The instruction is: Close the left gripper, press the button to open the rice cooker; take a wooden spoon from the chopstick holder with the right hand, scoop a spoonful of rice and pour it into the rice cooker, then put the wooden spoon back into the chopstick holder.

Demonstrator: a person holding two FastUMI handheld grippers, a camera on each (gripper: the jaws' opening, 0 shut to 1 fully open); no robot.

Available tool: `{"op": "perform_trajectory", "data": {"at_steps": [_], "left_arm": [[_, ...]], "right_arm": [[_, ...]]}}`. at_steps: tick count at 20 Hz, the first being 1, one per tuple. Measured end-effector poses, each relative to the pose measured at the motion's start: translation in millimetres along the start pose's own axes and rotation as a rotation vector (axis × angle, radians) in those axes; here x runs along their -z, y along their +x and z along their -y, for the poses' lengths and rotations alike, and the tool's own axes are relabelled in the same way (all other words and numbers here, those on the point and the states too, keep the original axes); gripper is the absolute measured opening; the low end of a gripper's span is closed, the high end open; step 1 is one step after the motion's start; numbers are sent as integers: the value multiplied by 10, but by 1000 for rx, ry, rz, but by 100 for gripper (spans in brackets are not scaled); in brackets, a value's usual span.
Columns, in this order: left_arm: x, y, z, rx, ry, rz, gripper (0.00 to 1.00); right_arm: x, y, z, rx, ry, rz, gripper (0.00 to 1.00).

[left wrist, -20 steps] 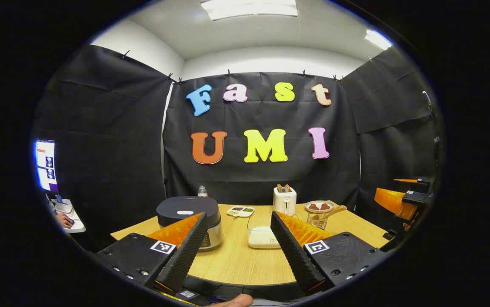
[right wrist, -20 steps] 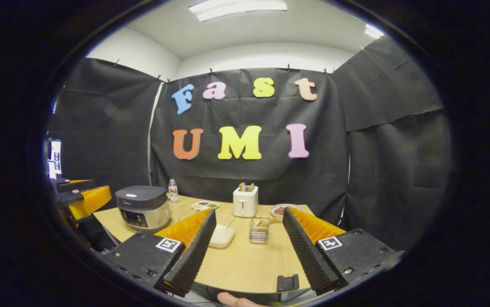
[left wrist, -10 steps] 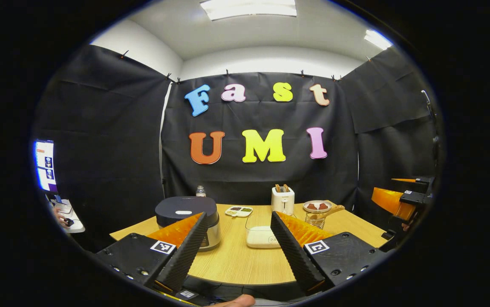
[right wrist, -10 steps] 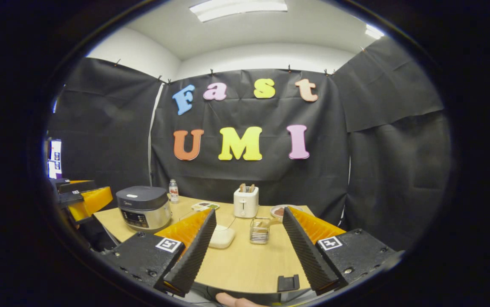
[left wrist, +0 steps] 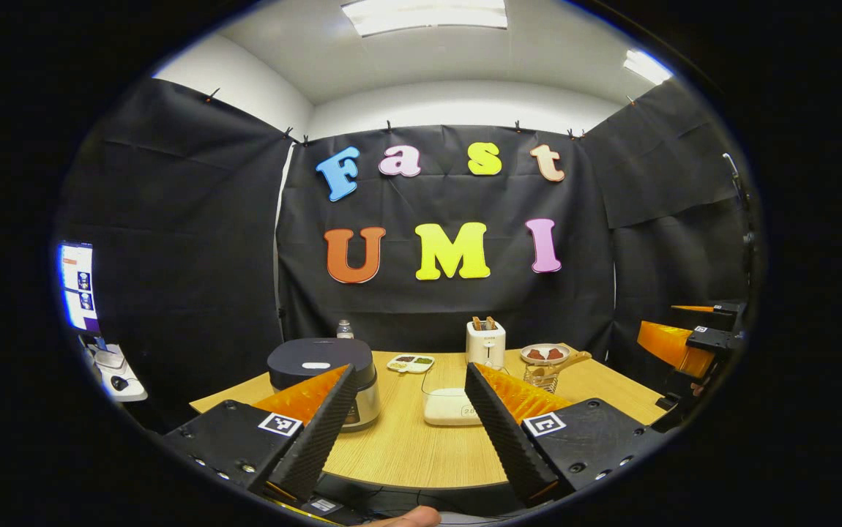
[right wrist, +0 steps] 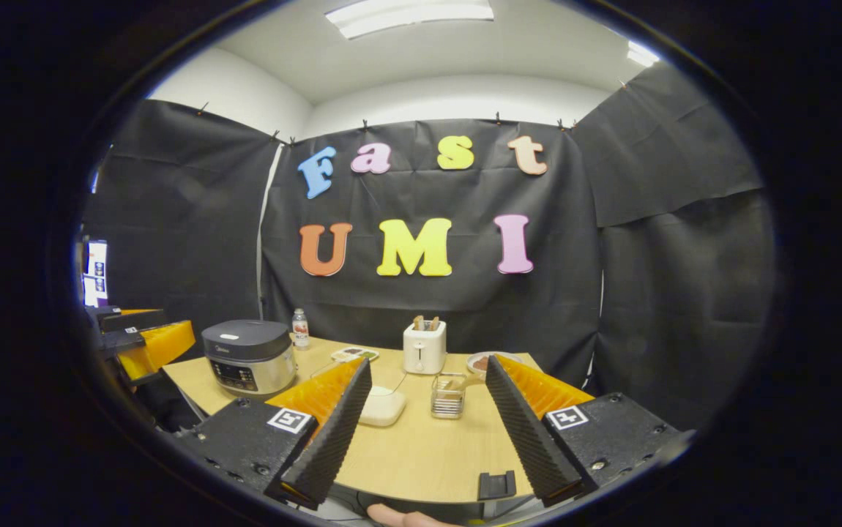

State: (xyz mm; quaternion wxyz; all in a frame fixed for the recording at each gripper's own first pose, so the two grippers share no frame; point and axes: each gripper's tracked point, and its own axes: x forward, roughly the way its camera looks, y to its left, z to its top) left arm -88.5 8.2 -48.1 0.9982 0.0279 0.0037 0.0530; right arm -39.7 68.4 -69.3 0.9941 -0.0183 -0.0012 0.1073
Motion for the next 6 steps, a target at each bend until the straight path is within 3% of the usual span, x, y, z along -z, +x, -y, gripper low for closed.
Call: {"op": "perform_trajectory", "data": {"at_steps": [6], "left_arm": [[-9,-9,36,4,0,5,94]], "right_arm": [[-10,-25,42,7,2,8,100]]}}
